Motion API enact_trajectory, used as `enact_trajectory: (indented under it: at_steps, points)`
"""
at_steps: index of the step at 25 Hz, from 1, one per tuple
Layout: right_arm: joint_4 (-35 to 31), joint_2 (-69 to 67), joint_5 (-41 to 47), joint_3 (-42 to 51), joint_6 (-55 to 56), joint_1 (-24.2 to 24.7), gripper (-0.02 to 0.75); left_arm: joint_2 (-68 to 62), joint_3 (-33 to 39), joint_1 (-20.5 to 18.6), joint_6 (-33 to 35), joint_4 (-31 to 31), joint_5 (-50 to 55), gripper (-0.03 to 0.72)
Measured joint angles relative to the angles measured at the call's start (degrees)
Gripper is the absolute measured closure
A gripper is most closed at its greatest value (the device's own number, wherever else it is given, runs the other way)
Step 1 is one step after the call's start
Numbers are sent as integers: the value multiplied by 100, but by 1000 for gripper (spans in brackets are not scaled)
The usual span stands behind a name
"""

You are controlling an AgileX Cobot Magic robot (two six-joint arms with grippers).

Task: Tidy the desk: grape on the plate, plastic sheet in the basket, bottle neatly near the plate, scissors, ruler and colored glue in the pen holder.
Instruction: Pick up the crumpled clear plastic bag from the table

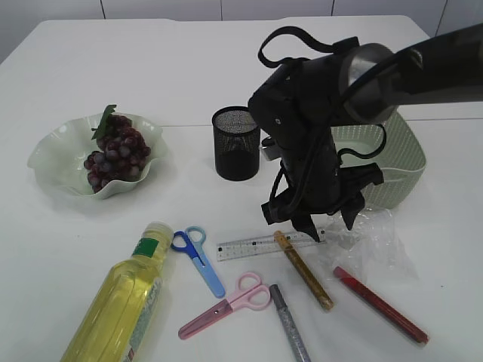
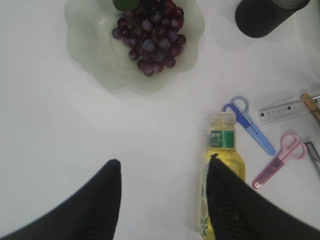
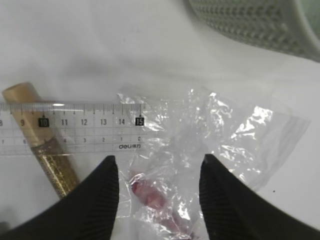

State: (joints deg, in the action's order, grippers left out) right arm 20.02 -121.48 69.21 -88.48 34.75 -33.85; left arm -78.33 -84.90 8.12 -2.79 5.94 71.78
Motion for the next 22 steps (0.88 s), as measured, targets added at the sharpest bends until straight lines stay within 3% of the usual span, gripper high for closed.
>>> enact_trajectory:
  at_steps: [22]
  points:
    - [108,-14,0,112,-119,-2,353,0,0,0,0,-8,0,283]
